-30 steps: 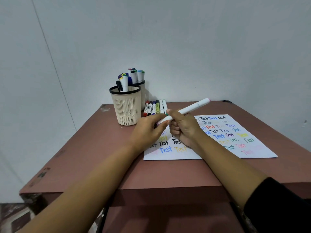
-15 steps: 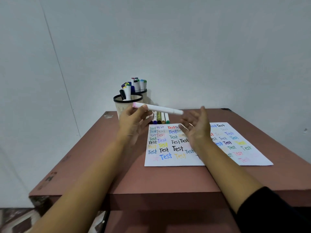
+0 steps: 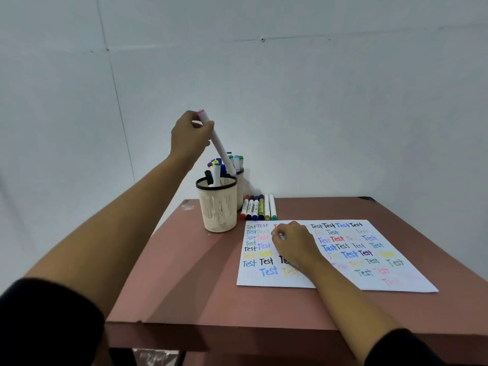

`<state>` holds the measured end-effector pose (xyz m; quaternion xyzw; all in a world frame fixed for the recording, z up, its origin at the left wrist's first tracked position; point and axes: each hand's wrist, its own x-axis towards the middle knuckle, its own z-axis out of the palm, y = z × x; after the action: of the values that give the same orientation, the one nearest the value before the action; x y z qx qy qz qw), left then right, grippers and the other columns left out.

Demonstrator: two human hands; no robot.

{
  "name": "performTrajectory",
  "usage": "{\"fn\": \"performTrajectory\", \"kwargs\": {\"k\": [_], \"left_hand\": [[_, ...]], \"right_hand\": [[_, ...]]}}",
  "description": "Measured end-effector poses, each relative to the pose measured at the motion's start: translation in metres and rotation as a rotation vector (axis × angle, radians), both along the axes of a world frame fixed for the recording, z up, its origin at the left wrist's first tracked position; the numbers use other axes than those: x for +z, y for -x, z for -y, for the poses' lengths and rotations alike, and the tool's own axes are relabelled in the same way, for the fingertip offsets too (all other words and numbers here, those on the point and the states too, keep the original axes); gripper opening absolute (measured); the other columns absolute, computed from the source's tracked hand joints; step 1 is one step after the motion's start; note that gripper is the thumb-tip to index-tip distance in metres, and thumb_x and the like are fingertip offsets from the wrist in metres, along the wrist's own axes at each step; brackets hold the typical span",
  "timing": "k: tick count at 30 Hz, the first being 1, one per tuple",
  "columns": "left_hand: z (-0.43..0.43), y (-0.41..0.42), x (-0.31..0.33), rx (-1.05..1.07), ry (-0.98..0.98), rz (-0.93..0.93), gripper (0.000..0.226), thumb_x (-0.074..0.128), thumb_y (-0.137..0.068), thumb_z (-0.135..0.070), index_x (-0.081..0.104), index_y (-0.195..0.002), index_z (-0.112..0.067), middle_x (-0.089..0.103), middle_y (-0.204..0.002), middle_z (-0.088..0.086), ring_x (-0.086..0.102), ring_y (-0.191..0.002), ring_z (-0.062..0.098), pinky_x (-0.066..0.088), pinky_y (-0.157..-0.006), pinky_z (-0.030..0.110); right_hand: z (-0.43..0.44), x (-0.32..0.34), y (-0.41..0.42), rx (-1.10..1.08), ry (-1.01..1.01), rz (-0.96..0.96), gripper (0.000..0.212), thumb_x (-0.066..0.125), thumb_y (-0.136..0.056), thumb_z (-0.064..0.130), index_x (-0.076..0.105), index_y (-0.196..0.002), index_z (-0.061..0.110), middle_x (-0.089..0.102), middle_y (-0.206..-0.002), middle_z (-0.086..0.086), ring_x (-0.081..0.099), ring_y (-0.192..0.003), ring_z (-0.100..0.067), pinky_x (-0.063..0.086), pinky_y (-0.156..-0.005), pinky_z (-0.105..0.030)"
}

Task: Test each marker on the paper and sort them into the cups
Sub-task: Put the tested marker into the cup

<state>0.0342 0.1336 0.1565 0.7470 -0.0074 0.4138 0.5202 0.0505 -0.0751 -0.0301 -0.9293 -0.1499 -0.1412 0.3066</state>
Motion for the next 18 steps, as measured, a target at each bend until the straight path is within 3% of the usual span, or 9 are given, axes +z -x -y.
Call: {"fn": "performTrajectory", "kwargs": {"k": [6,10,14,18], "left_hand": [[-0.008,-0.018,0.005,0.111,-0.164,-0.062,0.023,0.055,-0.086,-0.021,0.055,-0.105,-0.009,0.062,-0.095,0.008,0.064,-0.087,0.028,0.054,-0.081,0.041],[-0.01,-0.026,-0.022,0.144,-0.301,-0.221,0.027,0.055,-0.088,-0.021,0.052,-0.11,-0.006,0.062,-0.094,0.011,0.062,-0.076,0.024,0.052,-0.062,0.03],[-0.016,-0.03,-0.05,0.136,-0.382,-0.346,0.045,0.059,-0.087,-0.017,0.038,-0.126,-0.009,0.062,-0.094,0.014,0.058,-0.073,0.024,0.048,-0.064,0.031],[-0.024,-0.034,-0.064,0.184,-0.451,-0.37,0.031,0.057,-0.088,-0.022,0.05,-0.116,-0.009,0.065,-0.098,0.013,0.059,-0.08,0.024,0.047,-0.063,0.029]], "right_hand": [[0.0,0.001,0.0,0.007,0.029,0.006,0.028,0.047,-0.093,0.025,0.07,-0.106,0.017,0.06,-0.111,-0.007,0.054,-0.105,-0.024,0.046,-0.089,-0.033],[0.0,0.001,-0.001,0.01,0.03,-0.002,0.028,0.047,-0.094,0.026,0.071,-0.106,0.019,0.06,-0.112,-0.005,0.053,-0.106,-0.023,0.045,-0.091,-0.036],[0.0,0.0,-0.002,0.008,0.027,-0.003,0.027,0.047,-0.094,0.026,0.071,-0.104,0.019,0.06,-0.112,-0.005,0.053,-0.106,-0.023,0.046,-0.091,-0.037],[0.0,0.0,-0.004,0.007,0.03,0.0,0.028,0.046,-0.094,0.028,0.071,-0.105,0.019,0.06,-0.113,-0.005,0.053,-0.107,-0.023,0.046,-0.091,-0.037]]}}
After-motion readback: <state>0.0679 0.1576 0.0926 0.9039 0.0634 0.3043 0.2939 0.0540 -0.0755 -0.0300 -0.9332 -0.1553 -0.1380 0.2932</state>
